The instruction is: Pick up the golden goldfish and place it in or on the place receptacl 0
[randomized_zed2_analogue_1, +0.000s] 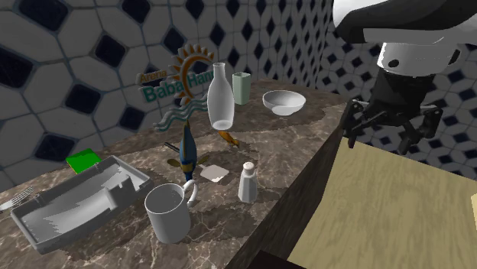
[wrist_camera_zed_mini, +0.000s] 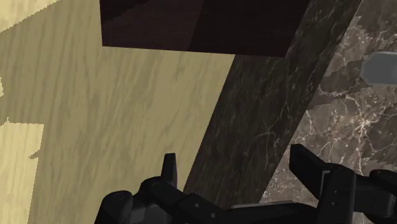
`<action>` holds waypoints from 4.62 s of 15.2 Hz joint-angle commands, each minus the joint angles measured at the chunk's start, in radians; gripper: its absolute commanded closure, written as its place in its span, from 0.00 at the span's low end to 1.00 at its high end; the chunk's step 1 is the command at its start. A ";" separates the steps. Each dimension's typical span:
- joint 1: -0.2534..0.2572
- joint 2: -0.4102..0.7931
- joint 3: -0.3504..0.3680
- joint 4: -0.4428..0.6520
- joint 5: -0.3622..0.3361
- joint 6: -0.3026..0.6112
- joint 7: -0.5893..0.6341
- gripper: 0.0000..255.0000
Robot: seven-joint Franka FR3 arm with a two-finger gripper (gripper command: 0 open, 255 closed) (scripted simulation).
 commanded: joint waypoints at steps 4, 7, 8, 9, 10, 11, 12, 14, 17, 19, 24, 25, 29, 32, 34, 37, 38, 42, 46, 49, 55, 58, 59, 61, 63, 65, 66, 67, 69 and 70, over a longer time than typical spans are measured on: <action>0.038 0.100 0.023 0.040 0.017 0.049 -0.034 0.00; 0.074 0.198 0.047 0.086 0.031 0.090 -0.068 0.00; 0.086 0.230 0.056 0.103 0.035 0.102 -0.079 0.00; 0.097 0.262 0.064 0.120 0.039 0.114 -0.090 0.00; 0.108 0.294 0.073 0.138 0.043 0.124 -0.101 0.00; 0.119 0.325 0.083 0.156 0.046 0.134 -0.112 0.00; 0.129 0.356 0.092 0.175 0.048 0.143 -0.123 0.00; 0.150 0.417 0.111 0.214 0.052 0.158 -0.144 0.00; 0.179 0.507 0.142 0.275 0.054 0.177 -0.174 0.00; 0.199 0.566 0.162 0.318 0.053 0.186 -0.193 0.00; 0.248 0.708 0.216 0.429 0.040 0.198 -0.235 0.00; 0.258 0.735 0.226 0.452 0.036 0.198 -0.243 0.00; 0.302 0.845 0.268 0.547 0.015 0.196 -0.273 0.00; 0.337 0.924 0.298 0.619 -0.006 0.190 -0.294 0.00; 0.363 0.976 0.317 0.668 -0.021 0.184 -0.308 0.00; 0.383 1.015 0.330 0.692 -0.033 0.191 -0.318 0.00; 0.383 1.017 0.330 0.681 -0.034 0.204 -0.318 0.00; 0.383 1.025 0.329 0.637 -0.038 0.255 -0.315 0.00; 0.384 1.029 0.329 0.621 -0.039 0.275 -0.314 0.00; 0.384 1.029 0.329 0.621 -0.039 0.275 -0.314 0.00; 0.384 1.029 0.329 0.621 -0.039 0.275 -0.314 1.00; 0.384 1.029 0.329 0.621 -0.039 0.275 -0.314 1.00; 0.384 1.029 0.329 0.621 -0.039 0.275 -0.314 1.00; 0.384 1.029 0.329 0.621 -0.039 0.275 -0.314 1.00; 0.383 1.020 0.330 0.636 -0.036 0.251 -0.315 1.00; 0.383 1.013 0.331 0.654 -0.033 0.227 -0.316 1.00; 0.382 1.009 0.331 0.663 -0.031 0.215 -0.317 1.00; 0.382 1.006 0.332 0.672 -0.030 0.202 -0.317 1.00; 0.382 0.999 0.333 0.691 -0.028 0.178 -0.318 1.00; 0.382 0.997 0.333 0.701 -0.026 0.165 -0.318 1.00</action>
